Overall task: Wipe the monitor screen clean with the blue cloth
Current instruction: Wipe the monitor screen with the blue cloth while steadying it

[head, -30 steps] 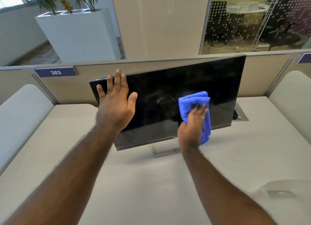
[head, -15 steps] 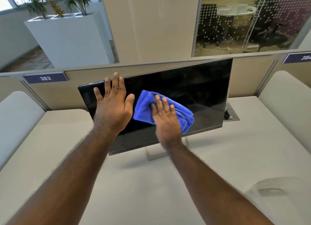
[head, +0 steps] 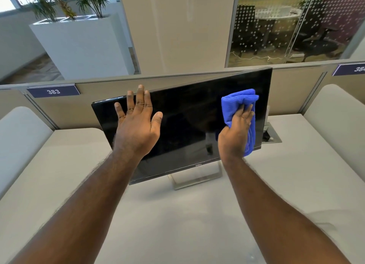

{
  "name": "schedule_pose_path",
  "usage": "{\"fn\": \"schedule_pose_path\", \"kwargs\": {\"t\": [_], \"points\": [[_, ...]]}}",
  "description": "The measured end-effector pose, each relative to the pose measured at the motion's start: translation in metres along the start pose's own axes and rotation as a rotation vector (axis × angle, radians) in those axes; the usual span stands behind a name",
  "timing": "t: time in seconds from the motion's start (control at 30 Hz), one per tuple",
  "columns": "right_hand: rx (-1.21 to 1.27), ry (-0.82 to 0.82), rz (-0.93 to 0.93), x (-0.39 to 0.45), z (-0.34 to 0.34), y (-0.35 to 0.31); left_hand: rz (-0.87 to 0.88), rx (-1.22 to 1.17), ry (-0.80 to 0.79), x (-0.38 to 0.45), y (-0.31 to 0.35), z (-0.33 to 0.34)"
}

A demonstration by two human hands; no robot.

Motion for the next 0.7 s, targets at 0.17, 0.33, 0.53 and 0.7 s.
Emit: {"fn": "schedule_pose_path", "kwargs": {"t": [0.17, 0.33, 0.53, 0.7], "points": [[-0.089, -0.151, -0.254, -0.05, 0.014, -0.038, 0.002, -0.036, -0.005, 0.004, 0.006, -0.001], [0.053, -0.371, -0.605, -0.116, 0.035, -0.075, -0.006, -0.135, 0.014, 0.007, 0.011, -0.003], [0.035, -0.498, -0.863, -0.148, 0.051, -0.097, -0.004, -0.085, 0.006, 0.006, 0.009, -0.003], [-0.017, -0.326, -0.86, -0.104, 0.039, -0.079, 0.002, -0.087, 0.001, 0.007, 0.009, -0.004]]}}
Point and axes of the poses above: each hand's wrist, its own x-axis towards the middle knuckle, its own z-axis out of the palm, y = z × x, the point moved 3 cm from there along x, towards the middle knuckle, and after that the axes turned 10 degrees about z, right-handed, at the moved point
